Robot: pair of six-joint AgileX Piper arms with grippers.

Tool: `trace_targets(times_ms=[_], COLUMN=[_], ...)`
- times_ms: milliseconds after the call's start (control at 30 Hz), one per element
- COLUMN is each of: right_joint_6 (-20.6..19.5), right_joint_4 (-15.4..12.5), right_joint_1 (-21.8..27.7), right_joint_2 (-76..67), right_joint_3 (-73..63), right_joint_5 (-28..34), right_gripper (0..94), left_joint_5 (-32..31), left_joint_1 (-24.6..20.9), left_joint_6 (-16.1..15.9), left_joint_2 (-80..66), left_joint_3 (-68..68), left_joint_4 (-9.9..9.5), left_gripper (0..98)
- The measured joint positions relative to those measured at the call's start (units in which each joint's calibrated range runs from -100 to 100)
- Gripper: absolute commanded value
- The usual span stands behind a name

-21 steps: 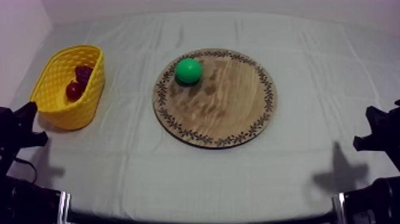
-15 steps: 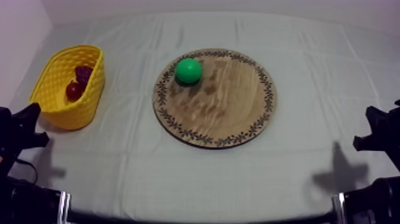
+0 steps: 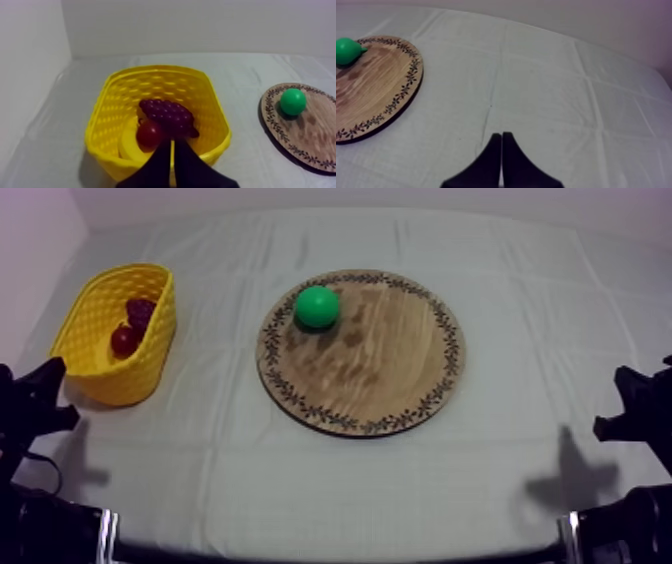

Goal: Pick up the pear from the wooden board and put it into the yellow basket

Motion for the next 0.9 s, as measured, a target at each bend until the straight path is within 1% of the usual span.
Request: trace_targets(times_ms=[67, 167, 233, 300, 433, 667, 767, 900], right_joint_6=[0.0, 0.0, 0.0, 0.0, 0.0, 0.0, 0.0, 0.0], right_joint_4=[0.0, 0.0, 0.0, 0.0, 0.0, 0.0, 0.0, 0.0], right_joint_1=[0.0, 0.0, 0.0, 0.0, 0.0, 0.0, 0.0, 0.0], right_joint_2=[0.0, 0.0, 0.0, 0.0, 0.0, 0.0, 0.0, 0.0], right_joint_3=[0.0, 0.0, 0.0, 0.0, 0.0, 0.0, 0.0, 0.0], right_joint_5=[0.0, 0.0, 0.0, 0.0, 0.0, 0.0, 0.0, 0.0], right_gripper=[0.5, 0.5, 0.5, 0.5, 0.5, 0.5, 0.5, 0.5], left_joint_5=[-0.4, -0.5, -0.7, 0.1, 4.1, 14.1, 17.8, 19.6], left_joint_1=[0.0, -0.2, -0.3, -0.1, 0.6, 2.9, 4.4, 6.3], left_joint_6=[0.0, 0.4, 0.5, 0.4, 0.0, -0.6, -0.5, 0.0], left_joint_2=[0.7, 1.5, 3.6, 6.3, 11.5, 22.6, 27.6, 33.7], left_joint_3=[-0.4, -1.1, -3.1, -6.2, -13.7, -29.8, -37.0, -44.8], left_joint_4=[-0.71, -1.07, -1.08, -0.69, 0.19, 1.06, 1.06, 0.81], left_gripper=[0.0, 0.0, 0.0, 0.0, 0.0, 0.0, 0.0, 0.0])
